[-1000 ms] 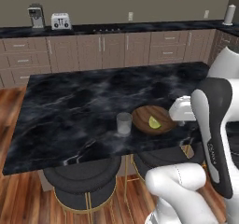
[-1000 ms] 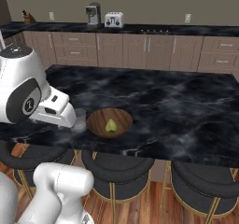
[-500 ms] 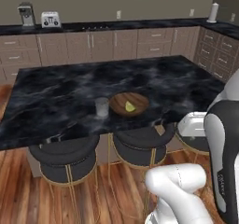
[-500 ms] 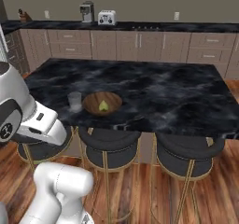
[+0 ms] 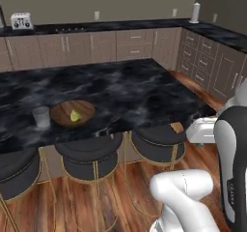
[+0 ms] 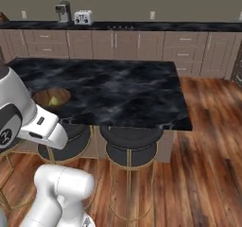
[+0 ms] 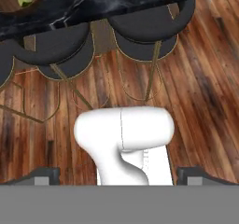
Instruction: There is a bowl on the dining counter. Grab a lemon wedge from the fridge and place it in the bowl. Then get the liquor bottle and glass cup from the cabinet and place them next to the bowl.
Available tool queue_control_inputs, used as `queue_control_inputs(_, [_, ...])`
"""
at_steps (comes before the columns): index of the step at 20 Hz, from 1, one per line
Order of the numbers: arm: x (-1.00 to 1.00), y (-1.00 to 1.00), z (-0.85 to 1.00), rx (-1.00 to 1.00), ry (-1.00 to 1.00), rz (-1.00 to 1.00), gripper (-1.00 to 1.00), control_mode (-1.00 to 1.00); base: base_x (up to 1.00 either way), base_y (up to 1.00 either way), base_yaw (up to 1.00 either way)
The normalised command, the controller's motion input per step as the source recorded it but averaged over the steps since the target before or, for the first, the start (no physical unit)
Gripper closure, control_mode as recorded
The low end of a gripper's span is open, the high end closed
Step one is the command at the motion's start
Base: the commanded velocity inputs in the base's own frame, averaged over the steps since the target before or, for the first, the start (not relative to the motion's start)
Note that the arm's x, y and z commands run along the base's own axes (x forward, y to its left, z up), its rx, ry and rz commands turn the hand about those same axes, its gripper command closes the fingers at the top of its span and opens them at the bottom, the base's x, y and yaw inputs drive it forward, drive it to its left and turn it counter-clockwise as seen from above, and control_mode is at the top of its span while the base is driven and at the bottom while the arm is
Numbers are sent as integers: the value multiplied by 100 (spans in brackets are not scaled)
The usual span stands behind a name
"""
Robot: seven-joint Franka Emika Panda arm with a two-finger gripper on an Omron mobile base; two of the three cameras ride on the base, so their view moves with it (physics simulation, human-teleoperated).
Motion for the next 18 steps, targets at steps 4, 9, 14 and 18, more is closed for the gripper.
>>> queue_control_inputs(4, [0, 0, 0, 0, 0, 0, -100, 100, 56, -100, 0])
queue_control_inputs(9, [0, 0, 0, 0, 0, 0, -100, 100, 54, -100, 0])
queue_control_inputs(14, [0, 0, 0, 0, 0, 0, -100, 100, 51, -100, 0])
queue_control_inputs(18, [0, 0, 0, 0, 0, 0, -100, 100, 55, -100, 0])
